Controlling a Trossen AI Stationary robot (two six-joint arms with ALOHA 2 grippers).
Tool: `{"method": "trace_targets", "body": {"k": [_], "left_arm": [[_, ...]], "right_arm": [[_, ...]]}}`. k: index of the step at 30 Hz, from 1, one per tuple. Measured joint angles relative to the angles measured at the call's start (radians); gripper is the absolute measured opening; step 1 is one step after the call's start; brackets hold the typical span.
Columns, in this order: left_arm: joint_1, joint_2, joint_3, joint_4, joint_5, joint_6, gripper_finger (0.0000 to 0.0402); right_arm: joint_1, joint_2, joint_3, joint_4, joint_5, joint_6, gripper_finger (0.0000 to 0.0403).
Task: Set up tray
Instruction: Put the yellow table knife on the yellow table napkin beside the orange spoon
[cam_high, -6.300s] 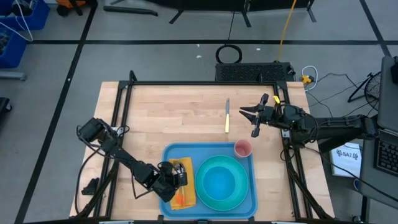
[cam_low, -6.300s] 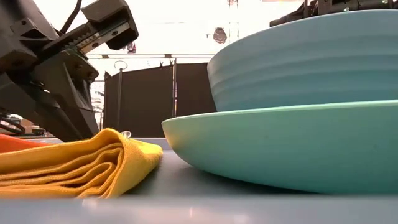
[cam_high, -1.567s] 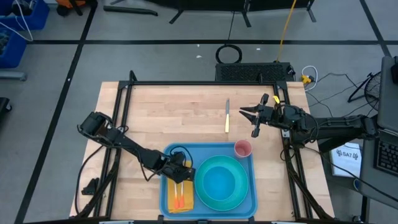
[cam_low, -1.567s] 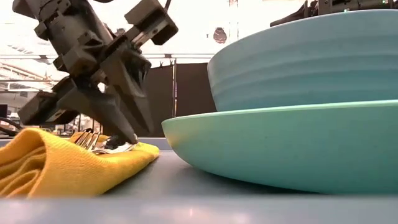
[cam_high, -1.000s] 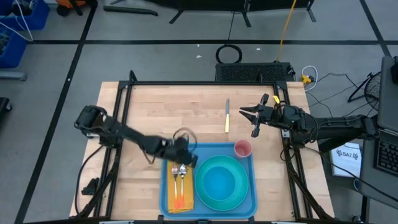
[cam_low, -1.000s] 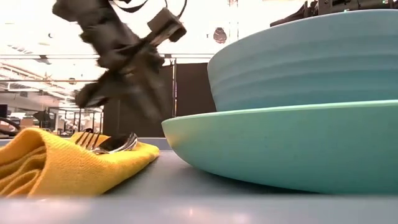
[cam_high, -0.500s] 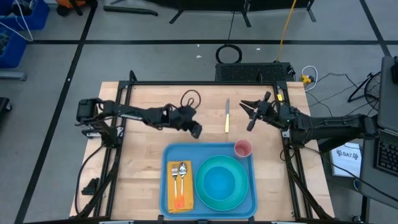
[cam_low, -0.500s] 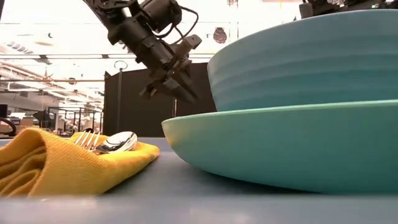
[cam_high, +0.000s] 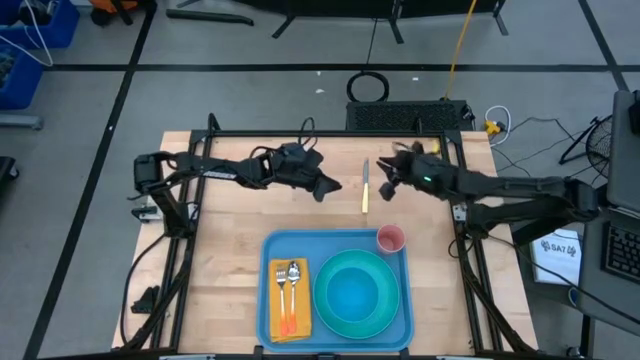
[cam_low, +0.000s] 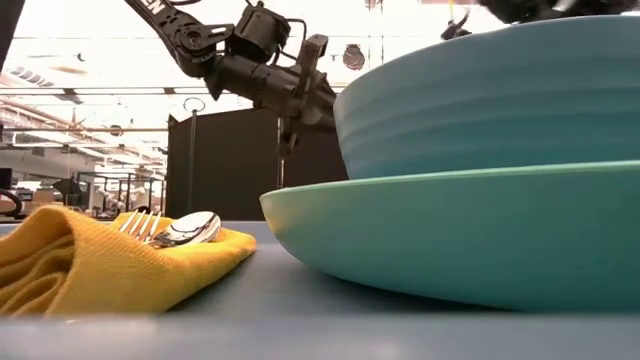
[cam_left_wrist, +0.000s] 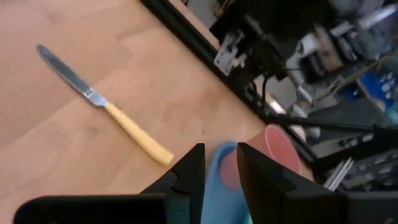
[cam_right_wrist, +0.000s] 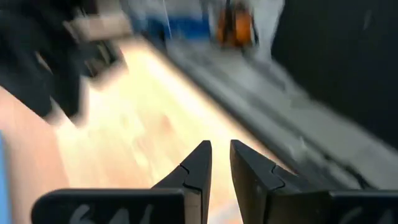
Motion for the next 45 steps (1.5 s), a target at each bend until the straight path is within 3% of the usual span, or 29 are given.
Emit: {"method": "trace_targets", "body": {"k": [4,7,12,14,17,22,29,34,41,45], "left_arm": [[0.007,-0.026,-0.002,-0.027,0.001,0.13,0.0097],[0.014,-0.07,-0.001,-0.151,-0.07,0.238,0.0097],[-0.003,-0.15,-0.004,-0.559,-0.525,0.317,0.0097],[-0.018,-0.168,0.0,-0.649,-0.701,0.301,0.0097],[-0.049,-0.189,-0.005,-0.753,-0.83,0.271,0.0097],[-0.085,-0.185,-0.016,-0.759,-0.916,0.291,0.0097],[-0.089,-0.211,-0.09,-0.75,-1.018,0.266,0.0097],[-0.085,-0.274,-0.141,-0.729,-1.025,0.257,0.0097],[-0.105,-0.423,-0.204,-0.695,-1.023,0.259,0.0097],[-0.101,-0.503,-0.251,-0.685,-1.028,0.253,0.0097]], "right_arm": [[-0.029,0.174,0.196,-0.276,-0.026,0.034,0.005],[-0.042,0.285,0.329,-0.439,-0.073,0.053,0.005],[-0.047,0.413,0.46,-0.616,-0.038,0.09,0.005],[-0.055,0.452,0.486,-0.685,-0.023,0.127,0.005],[-0.068,0.515,0.489,-0.745,-0.049,0.177,0.005],[-0.095,0.594,0.489,-0.789,-0.205,0.266,0.005],[-0.085,0.624,0.489,-0.727,-0.302,0.354,0.0054],[-0.074,0.623,0.489,-0.63,-0.31,0.361,0.0093],[-0.111,0.681,0.488,-0.666,-0.307,0.402,0.0174],[-0.131,0.729,0.488,-0.689,-0.321,0.455,0.0186]]}}
